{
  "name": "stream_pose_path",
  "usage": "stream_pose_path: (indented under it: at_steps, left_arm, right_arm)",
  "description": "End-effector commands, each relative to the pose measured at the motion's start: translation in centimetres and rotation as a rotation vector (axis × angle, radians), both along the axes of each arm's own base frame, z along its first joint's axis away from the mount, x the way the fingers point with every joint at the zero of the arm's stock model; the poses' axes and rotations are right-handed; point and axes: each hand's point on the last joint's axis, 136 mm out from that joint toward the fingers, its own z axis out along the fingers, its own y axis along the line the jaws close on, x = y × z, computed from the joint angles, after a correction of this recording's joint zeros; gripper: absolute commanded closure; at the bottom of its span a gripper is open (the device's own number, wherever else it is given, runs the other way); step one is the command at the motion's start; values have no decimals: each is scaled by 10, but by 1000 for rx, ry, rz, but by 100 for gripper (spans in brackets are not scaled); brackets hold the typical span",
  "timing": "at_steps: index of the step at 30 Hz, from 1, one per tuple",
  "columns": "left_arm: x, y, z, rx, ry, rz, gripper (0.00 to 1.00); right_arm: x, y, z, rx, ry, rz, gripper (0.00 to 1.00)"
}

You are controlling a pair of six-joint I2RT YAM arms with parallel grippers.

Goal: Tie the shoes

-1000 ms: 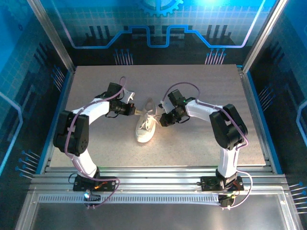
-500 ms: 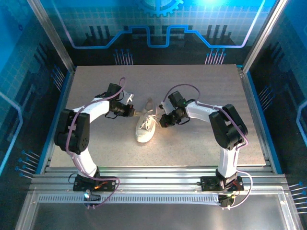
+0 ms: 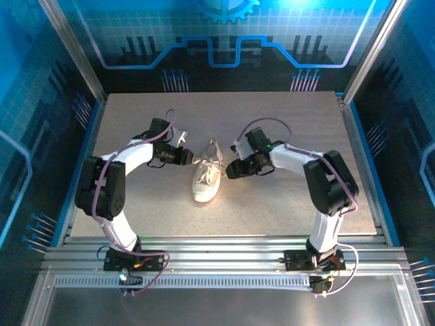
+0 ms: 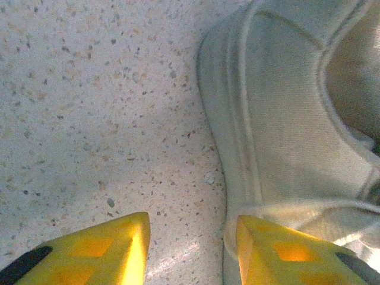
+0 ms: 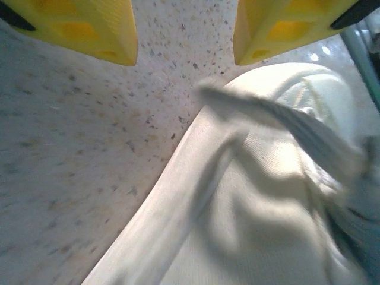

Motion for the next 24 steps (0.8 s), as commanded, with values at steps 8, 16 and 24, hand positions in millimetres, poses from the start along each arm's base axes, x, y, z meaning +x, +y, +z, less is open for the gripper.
stream_pose_path:
  at_steps: [8, 16, 24]
  left_arm:
    - [5, 1, 46, -61, -126, 30, 52]
    - [-1, -4, 83, -100, -239, 0, 51]
    - [-15, -41, 73, -80, -230, -150, 49]
  right_arm:
    - [12, 13, 57, 156, -73, -14, 54]
    - [19, 47, 53, 170, -65, 36, 56]
    - [19, 53, 49, 163, -49, 56, 62]
